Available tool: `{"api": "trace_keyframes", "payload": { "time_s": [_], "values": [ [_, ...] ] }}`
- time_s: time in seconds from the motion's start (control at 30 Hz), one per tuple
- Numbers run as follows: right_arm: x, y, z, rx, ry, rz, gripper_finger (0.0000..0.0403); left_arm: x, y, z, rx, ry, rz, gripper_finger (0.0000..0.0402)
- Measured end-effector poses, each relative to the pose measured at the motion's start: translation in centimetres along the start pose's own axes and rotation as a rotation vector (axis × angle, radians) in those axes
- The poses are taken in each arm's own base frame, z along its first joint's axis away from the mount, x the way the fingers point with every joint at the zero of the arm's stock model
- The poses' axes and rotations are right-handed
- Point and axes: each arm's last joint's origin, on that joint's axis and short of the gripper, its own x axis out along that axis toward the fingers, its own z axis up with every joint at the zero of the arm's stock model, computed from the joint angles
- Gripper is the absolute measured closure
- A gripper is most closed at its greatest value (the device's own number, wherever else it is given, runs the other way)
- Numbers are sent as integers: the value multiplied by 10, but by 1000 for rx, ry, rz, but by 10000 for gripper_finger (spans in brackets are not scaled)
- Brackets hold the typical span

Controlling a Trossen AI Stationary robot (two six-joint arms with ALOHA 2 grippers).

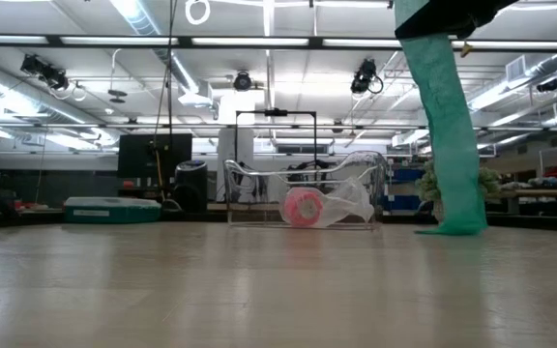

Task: Roll bandage
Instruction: Roll the blue bandage

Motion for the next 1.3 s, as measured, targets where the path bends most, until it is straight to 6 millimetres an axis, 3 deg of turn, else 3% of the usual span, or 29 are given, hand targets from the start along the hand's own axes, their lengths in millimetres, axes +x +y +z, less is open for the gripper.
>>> {"api": "trace_keyframes", "payload": {
  "time_s": [0.33,0.8,1.3],
  "values": [
    [-19,23,-4,29,-26,49,403,-1,4,-5,125,112,61,378],
    [-40,52,-13,51,-46,105,403,-7,20,14,78,135,86,378],
    [-50,109,-24,4,-130,254,403,-7,18,10,142,189,87,378]
  ]
}}
